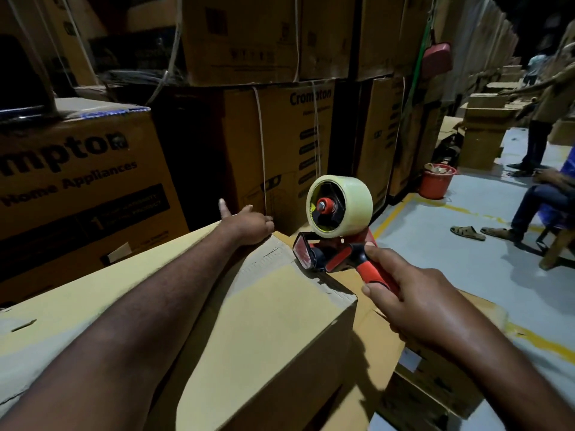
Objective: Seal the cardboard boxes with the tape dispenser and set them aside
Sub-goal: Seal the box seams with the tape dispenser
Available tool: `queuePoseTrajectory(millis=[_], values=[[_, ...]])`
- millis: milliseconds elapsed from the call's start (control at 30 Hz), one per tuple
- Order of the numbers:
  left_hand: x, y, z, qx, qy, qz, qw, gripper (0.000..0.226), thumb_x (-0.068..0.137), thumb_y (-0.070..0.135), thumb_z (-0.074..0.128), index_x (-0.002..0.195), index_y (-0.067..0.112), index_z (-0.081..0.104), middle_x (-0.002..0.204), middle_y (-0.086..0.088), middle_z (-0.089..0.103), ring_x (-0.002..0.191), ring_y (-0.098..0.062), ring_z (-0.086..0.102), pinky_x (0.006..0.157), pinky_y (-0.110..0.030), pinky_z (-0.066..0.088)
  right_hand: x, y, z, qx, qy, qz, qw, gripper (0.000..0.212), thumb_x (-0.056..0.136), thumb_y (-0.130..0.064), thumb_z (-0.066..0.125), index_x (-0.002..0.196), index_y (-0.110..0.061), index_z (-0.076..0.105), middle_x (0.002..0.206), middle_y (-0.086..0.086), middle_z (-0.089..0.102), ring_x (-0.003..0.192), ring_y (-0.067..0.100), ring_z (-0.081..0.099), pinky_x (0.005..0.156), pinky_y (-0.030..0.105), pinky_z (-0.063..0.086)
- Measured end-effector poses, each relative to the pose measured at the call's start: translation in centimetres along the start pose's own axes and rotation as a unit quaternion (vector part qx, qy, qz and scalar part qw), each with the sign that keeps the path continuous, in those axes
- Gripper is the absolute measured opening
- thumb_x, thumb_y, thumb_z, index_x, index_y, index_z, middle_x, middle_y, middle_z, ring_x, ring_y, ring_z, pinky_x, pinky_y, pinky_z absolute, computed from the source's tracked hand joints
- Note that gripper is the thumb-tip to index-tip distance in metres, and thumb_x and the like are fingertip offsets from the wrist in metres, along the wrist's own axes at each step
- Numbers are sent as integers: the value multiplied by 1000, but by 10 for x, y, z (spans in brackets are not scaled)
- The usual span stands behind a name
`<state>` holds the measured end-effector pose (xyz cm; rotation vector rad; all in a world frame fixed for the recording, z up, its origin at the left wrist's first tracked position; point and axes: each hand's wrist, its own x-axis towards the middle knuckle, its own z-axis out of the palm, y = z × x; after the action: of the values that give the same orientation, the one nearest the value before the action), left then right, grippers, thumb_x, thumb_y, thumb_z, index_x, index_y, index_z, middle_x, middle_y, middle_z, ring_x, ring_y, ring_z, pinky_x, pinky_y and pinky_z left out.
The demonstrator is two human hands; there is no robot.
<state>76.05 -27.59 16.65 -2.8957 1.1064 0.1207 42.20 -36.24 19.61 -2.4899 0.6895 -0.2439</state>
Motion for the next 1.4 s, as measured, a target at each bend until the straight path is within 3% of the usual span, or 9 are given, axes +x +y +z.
queuePoseTrajectory(millis=[100,200,467,533,633,900,1133,1267,1400], values=[[-19,18,-1,5,136,46,990,29,104,42,45,116,29,68,123,3,67,125,-20,55,116,-69,15,-1,-2,-2,-5,10,0,1000,63,100,-45,53,153,-47,19,121,0,54,84,11,61,63,20,50],[-44,40,1,-144,42,141,979,24,104,28,53,98,18,74,99,0,72,89,-18,65,81,-39,54,-3,-3,-3,1,5,3,1000,62,100,-44,53,152,-48,19,114,-3,47,78,8,61,53,16,48],[-48,27,8,-154,-8,86,984,34,101,29,56,75,13,71,81,-7,68,76,-23,59,70,-33,45,3,-4,3,59,-13,-15,998,58,101,-39,54,151,-44,25,115,3,56,66,15,68,49,21,54],[-45,30,8,-126,-6,82,989,38,104,29,53,72,14,69,79,-4,66,81,-21,57,93,-36,43,1,-1,0,46,-13,-28,998,57,101,-39,53,151,-45,25,117,3,55,67,15,68,51,24,57],[-41,43,7,-85,-1,82,993,45,108,32,42,66,27,57,73,11,57,85,-12,53,122,-43,12,-13,14,-13,23,-13,-34,999,58,100,-42,53,150,-47,24,120,2,56,76,15,65,61,29,57],[-46,80,8,-70,-7,82,994,37,107,41,43,103,18,72,127,-4,67,139,-17,45,123,-55,-4,-51,57,-29,16,-1,-41,999,57,100,-44,51,150,-46,23,118,3,58,77,15,60,70,31,57],[-66,76,5,62,94,-36,993,37,106,45,43,115,25,73,129,5,67,141,-20,41,117,-63,8,-73,68,-26,44,-13,-51,998,61,100,-49,50,152,-48,18,123,1,61,84,6,56,65,19,47],[-108,92,9,-224,93,19,970,33,101,43,56,111,18,74,111,-2,73,101,-18,65,92,-40,51,-66,69,-19,67,-13,-65,996,61,100,-49,49,152,-49,17,127,-1,60,89,7,59,73,24,54],[-139,91,33,-454,16,47,890,84,82,81,55,96,-1,69,100,-20,70,94,-37,65,88,-49,50,-65,78,-13,81,-18,-68,994,61,100,-50,50,152,-50,17,124,-2,59,77,4,57,64,19,51]])
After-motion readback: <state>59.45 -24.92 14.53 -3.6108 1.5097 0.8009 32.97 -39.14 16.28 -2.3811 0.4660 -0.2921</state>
